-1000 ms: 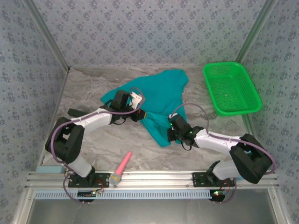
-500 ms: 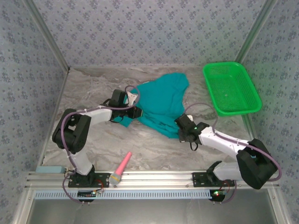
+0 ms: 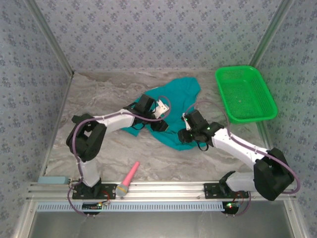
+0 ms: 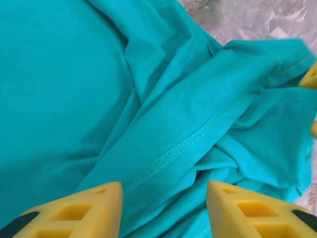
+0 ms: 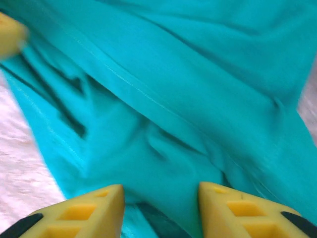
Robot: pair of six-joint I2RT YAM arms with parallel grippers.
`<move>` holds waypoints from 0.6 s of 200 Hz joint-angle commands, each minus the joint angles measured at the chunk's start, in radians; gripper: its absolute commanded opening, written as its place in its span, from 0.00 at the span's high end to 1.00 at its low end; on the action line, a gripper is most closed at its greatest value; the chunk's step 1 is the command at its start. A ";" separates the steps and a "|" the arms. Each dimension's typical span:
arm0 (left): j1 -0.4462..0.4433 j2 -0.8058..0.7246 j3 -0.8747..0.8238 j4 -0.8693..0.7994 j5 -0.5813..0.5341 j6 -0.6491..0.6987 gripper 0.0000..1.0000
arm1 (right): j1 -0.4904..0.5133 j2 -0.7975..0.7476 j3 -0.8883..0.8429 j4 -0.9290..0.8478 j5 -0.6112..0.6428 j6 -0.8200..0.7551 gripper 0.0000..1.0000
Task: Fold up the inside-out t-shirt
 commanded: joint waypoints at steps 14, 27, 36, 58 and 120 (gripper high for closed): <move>-0.004 0.083 0.067 -0.120 -0.069 0.166 0.49 | -0.033 0.061 0.003 0.085 -0.127 -0.038 0.48; -0.012 0.111 0.081 -0.132 -0.103 0.181 0.49 | -0.035 0.079 -0.014 0.104 -0.120 -0.018 0.48; -0.017 0.135 0.101 -0.145 -0.134 0.176 0.49 | -0.035 0.093 -0.025 0.109 -0.110 -0.003 0.48; -0.019 0.178 0.135 -0.152 -0.128 0.164 0.54 | -0.043 0.125 -0.057 0.119 -0.082 0.042 0.57; 0.029 -0.039 0.130 -0.102 0.089 -0.027 1.00 | -0.045 0.071 -0.122 0.056 0.047 0.149 0.97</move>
